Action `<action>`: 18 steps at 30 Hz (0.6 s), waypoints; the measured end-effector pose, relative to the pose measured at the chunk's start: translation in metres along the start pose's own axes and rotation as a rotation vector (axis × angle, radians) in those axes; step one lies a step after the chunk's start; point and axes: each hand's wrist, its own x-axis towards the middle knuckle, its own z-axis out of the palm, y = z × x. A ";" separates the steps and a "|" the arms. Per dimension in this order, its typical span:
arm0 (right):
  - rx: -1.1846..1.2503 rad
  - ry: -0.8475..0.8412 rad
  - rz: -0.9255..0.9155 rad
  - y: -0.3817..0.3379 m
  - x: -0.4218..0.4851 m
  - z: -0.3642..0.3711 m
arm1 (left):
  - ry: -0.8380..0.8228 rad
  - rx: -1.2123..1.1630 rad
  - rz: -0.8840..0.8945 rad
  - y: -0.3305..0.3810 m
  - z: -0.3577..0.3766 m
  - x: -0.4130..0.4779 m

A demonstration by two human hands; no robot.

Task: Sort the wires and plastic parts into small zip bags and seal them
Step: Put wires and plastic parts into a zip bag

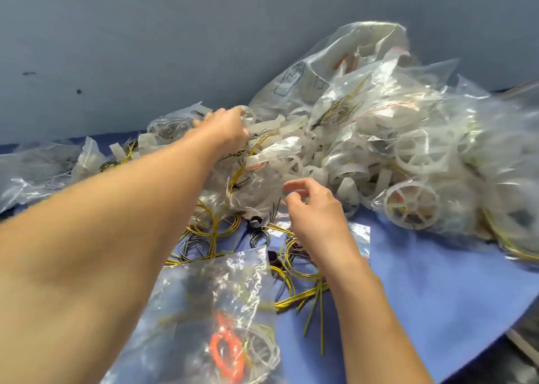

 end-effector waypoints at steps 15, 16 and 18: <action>0.037 -0.104 -0.041 -0.005 -0.002 0.004 | -0.074 0.011 0.048 -0.028 -0.017 -0.026; 0.032 -0.116 -0.049 -0.007 -0.004 0.006 | -0.057 0.001 0.058 -0.033 -0.020 -0.034; 0.035 -0.134 -0.063 -0.011 -0.010 0.010 | -0.031 0.001 0.079 -0.040 -0.027 -0.051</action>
